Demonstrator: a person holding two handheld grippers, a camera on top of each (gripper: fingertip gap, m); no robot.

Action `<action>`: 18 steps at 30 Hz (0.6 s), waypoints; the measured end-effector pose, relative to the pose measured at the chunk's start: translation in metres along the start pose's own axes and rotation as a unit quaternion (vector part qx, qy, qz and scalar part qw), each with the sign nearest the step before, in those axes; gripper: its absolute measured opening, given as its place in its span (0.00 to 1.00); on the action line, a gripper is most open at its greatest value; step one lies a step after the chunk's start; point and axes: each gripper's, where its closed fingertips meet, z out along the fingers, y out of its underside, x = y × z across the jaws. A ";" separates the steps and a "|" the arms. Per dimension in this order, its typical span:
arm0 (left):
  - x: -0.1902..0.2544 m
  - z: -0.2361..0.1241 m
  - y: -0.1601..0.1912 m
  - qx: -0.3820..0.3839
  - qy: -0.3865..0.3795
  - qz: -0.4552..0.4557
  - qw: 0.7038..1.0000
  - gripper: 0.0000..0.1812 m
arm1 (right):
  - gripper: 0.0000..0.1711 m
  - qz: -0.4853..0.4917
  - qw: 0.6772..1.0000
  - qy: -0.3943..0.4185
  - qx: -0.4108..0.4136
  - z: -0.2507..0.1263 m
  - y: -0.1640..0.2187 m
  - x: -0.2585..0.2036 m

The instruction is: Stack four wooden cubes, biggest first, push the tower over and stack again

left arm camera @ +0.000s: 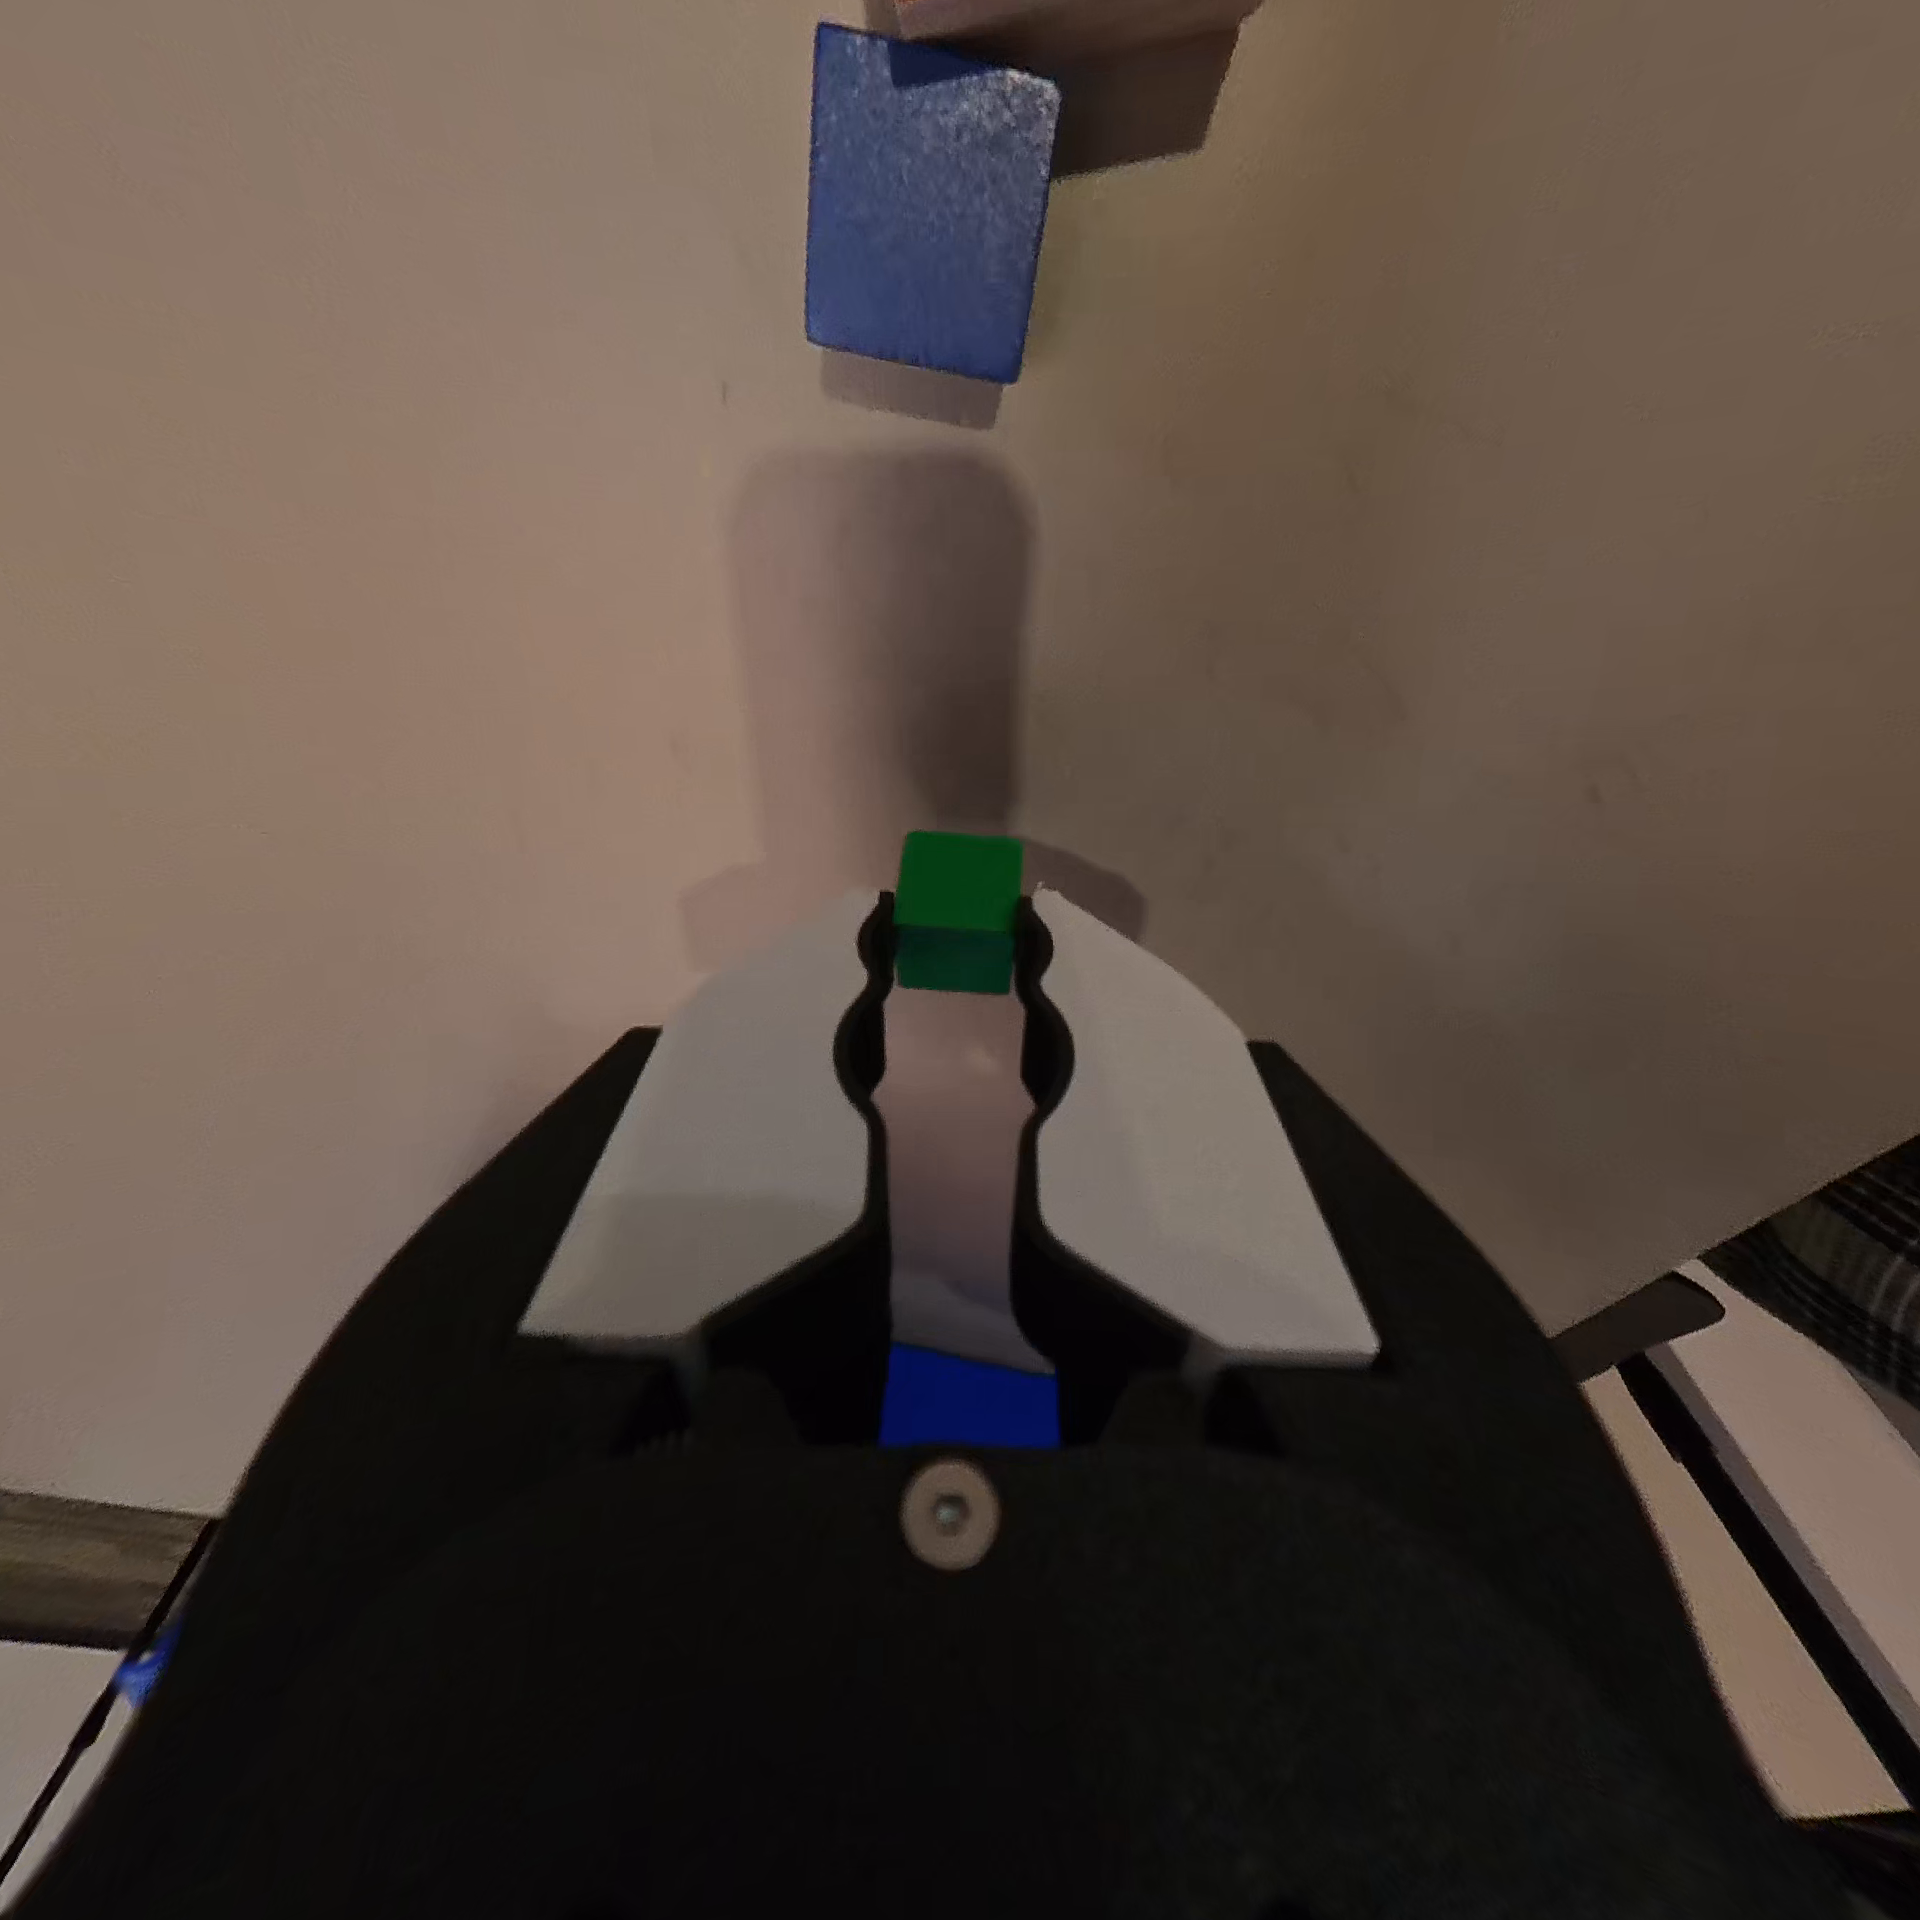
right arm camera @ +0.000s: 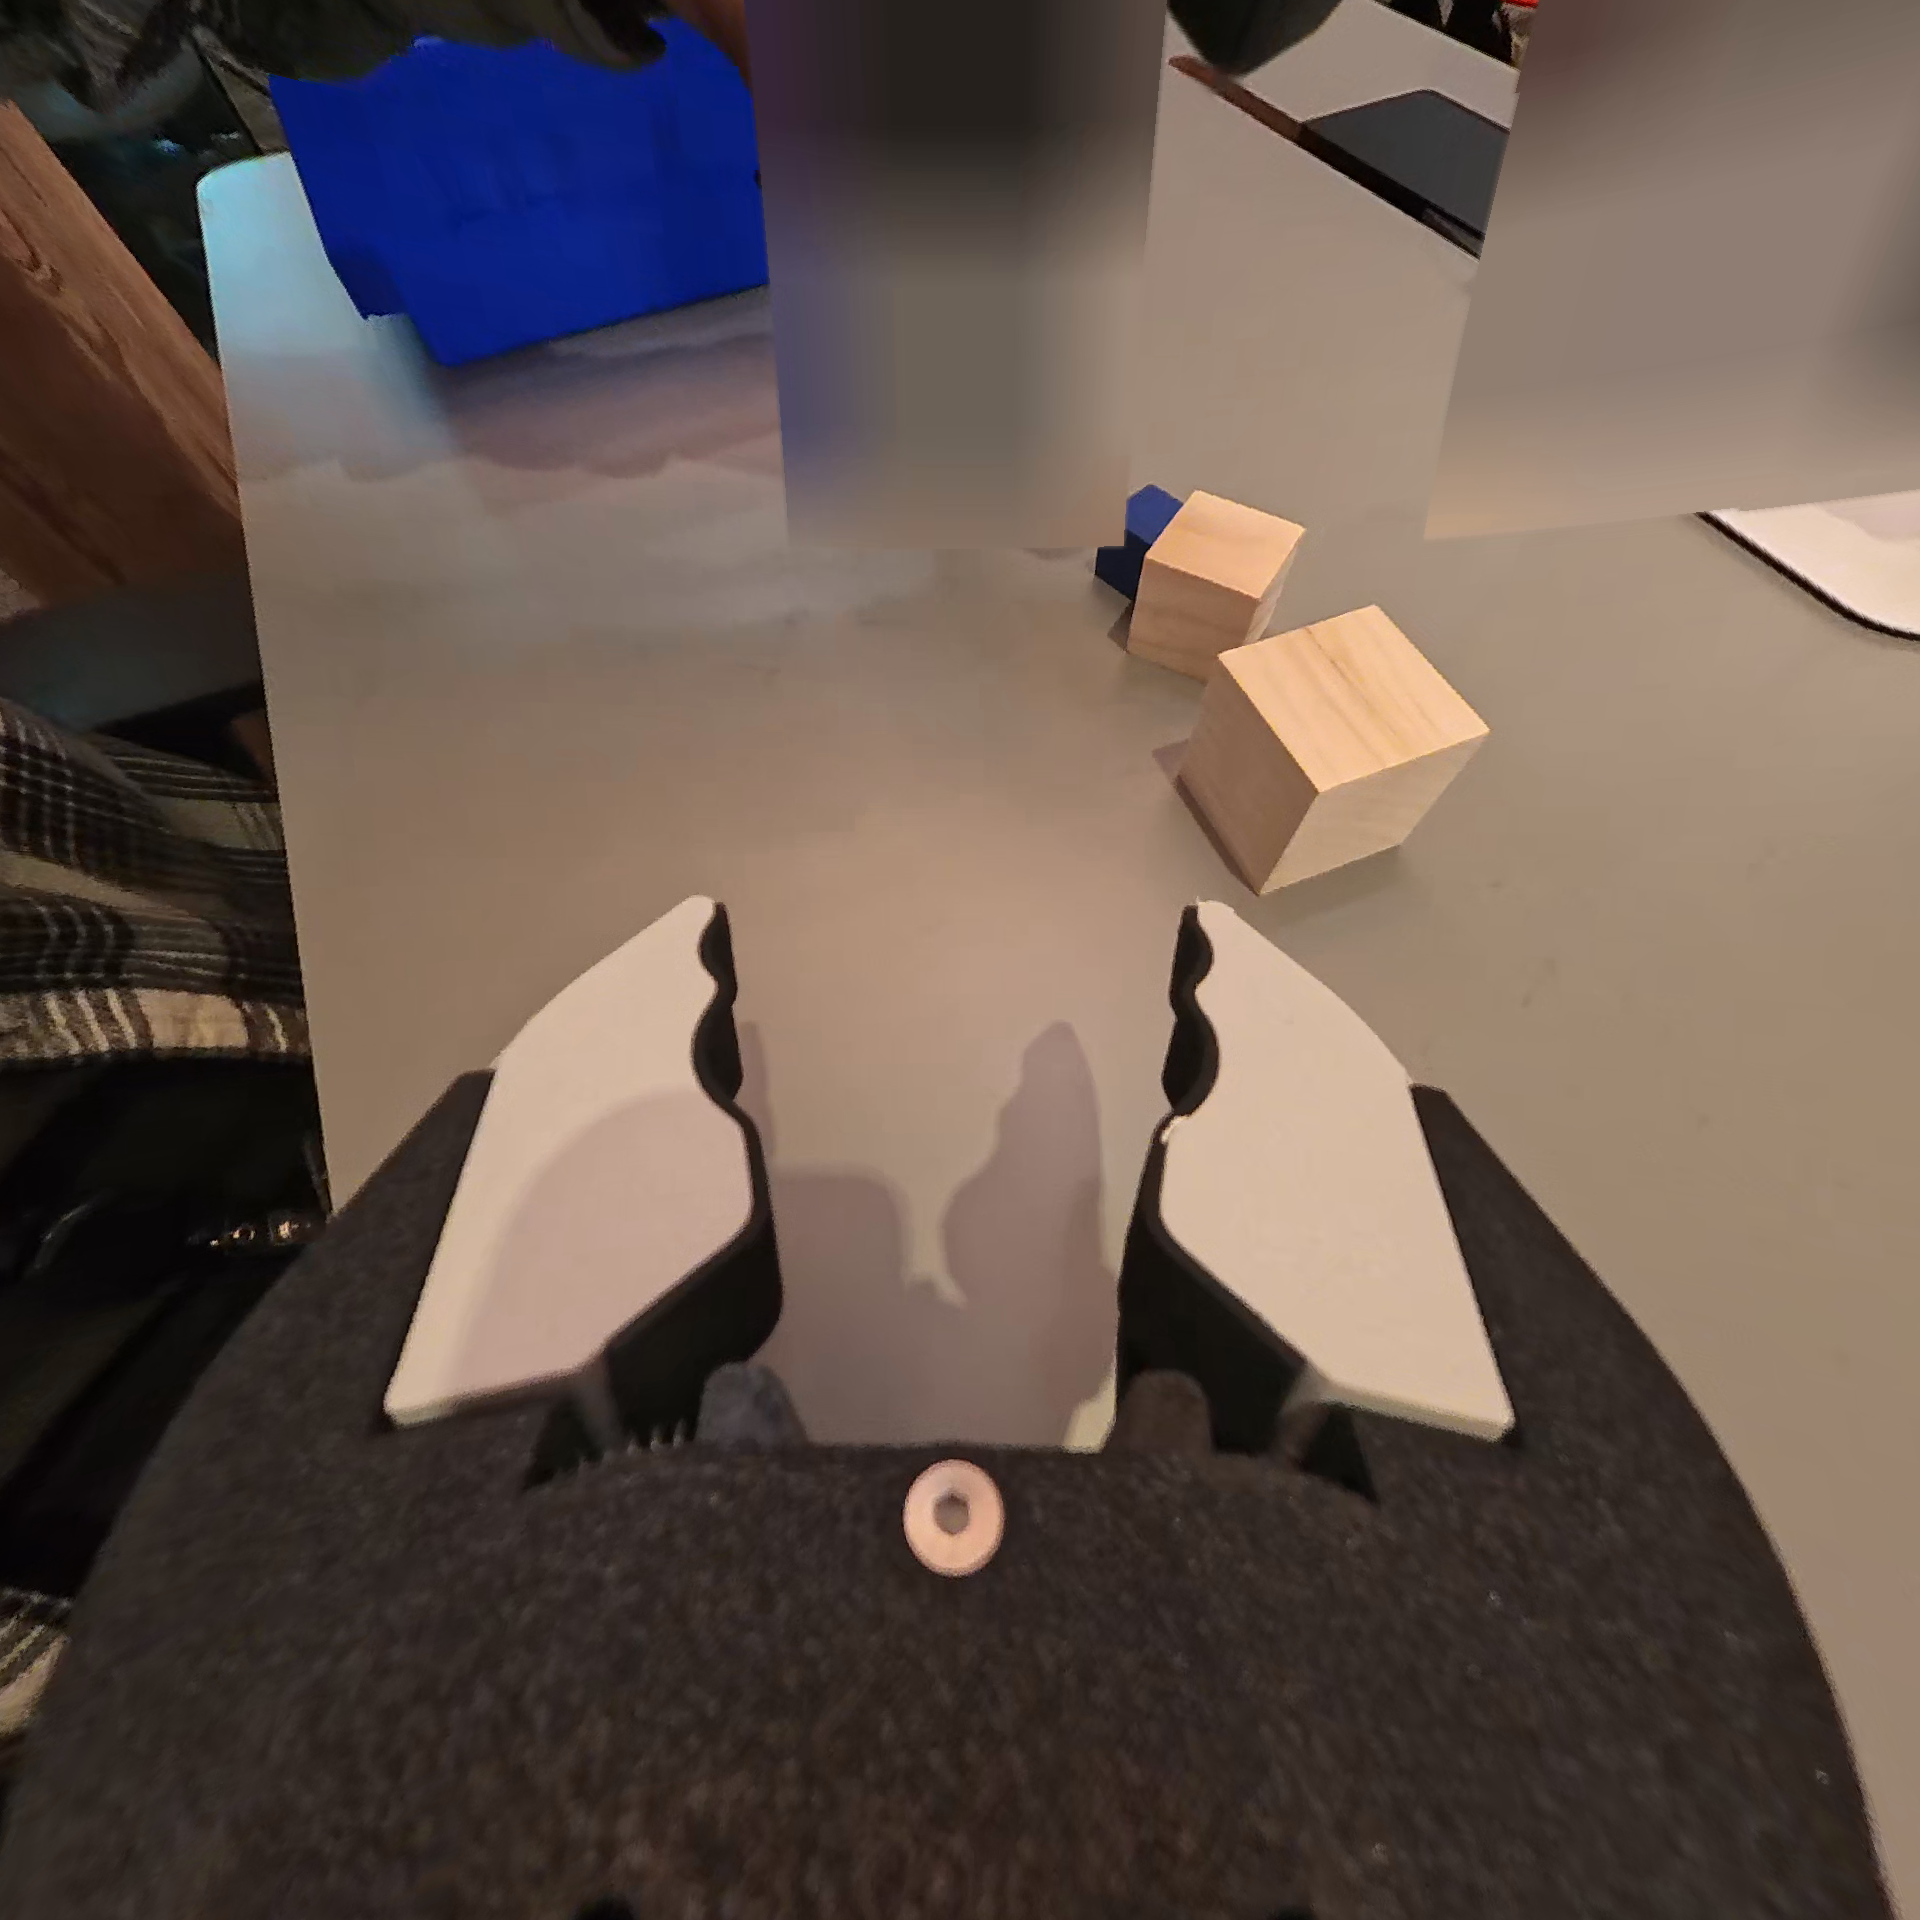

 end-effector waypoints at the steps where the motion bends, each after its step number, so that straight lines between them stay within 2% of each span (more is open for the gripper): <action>1: 0.000 0.002 -0.001 0.001 0.002 0.004 1.000 0.12 | 0.47 0.001 1.000 0.000 0.000 0.000 0.000 0.001; 9: 0.008 0.011 -0.002 0.014 0.017 0.024 0.999 0.12 | 0.49 0.004 1.000 -0.007 -0.007 0.006 0.006 0.002; 14: 0.008 0.004 -0.003 0.075 0.013 0.004 0.997 0.22 | 0.52 -0.007 1.000 -0.008 -0.018 0.010 0.011 0.001; 18: 0.008 -0.021 -0.004 0.184 -0.008 -0.033 0.982 0.39 | 0.56 -0.040 0.999 0.001 -0.029 0.009 0.014 0.008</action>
